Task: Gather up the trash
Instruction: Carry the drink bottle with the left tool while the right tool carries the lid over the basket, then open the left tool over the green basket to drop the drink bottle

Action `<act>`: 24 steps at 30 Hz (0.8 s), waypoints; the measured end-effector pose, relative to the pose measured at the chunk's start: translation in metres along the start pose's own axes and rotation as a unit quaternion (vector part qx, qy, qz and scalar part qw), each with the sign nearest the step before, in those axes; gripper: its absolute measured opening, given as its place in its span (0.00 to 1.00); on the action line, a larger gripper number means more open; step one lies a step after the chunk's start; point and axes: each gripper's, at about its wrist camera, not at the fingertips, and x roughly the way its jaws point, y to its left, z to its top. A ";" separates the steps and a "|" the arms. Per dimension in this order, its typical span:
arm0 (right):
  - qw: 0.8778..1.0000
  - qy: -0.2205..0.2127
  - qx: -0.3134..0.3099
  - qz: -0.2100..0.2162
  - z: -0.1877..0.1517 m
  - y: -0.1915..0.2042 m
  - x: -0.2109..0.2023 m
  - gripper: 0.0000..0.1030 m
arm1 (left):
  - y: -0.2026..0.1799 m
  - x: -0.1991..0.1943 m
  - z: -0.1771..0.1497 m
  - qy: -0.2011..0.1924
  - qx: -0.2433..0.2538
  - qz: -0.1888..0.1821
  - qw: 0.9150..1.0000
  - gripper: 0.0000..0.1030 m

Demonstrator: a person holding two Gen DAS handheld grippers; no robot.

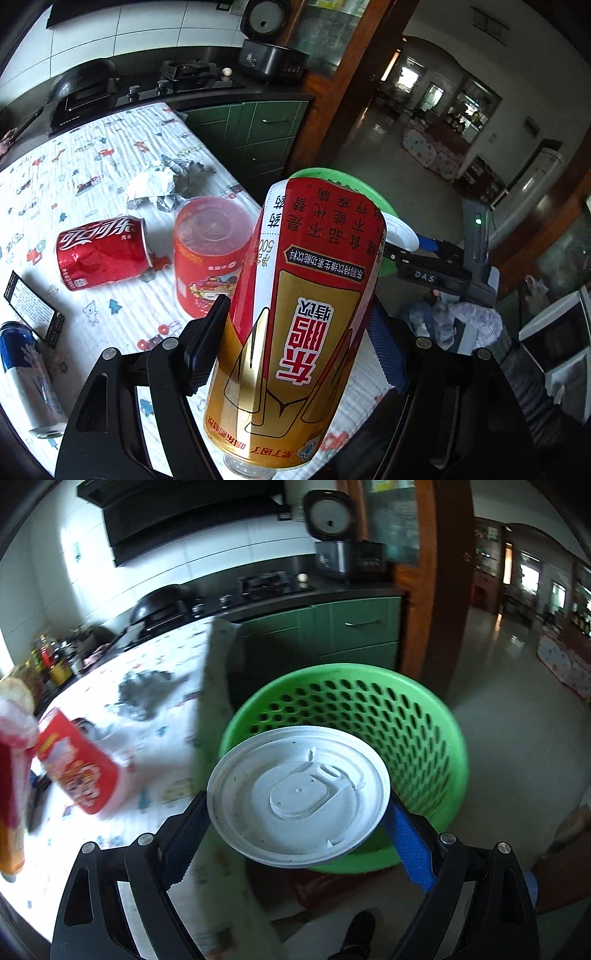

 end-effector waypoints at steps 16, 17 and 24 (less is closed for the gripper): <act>1.000 0.007 0.018 -0.016 0.009 -0.045 0.034 0.87 | -0.060 0.053 0.057 0.017 0.036 -0.016 0.999 0.69; 1.000 0.002 0.017 -0.017 0.008 -0.046 0.030 0.87 | -0.064 0.059 0.063 0.018 0.040 -0.016 0.999 0.69; 0.999 -0.020 0.029 -0.001 -0.006 -0.060 0.001 0.88 | -0.092 0.103 0.097 0.036 0.064 -0.009 0.997 0.69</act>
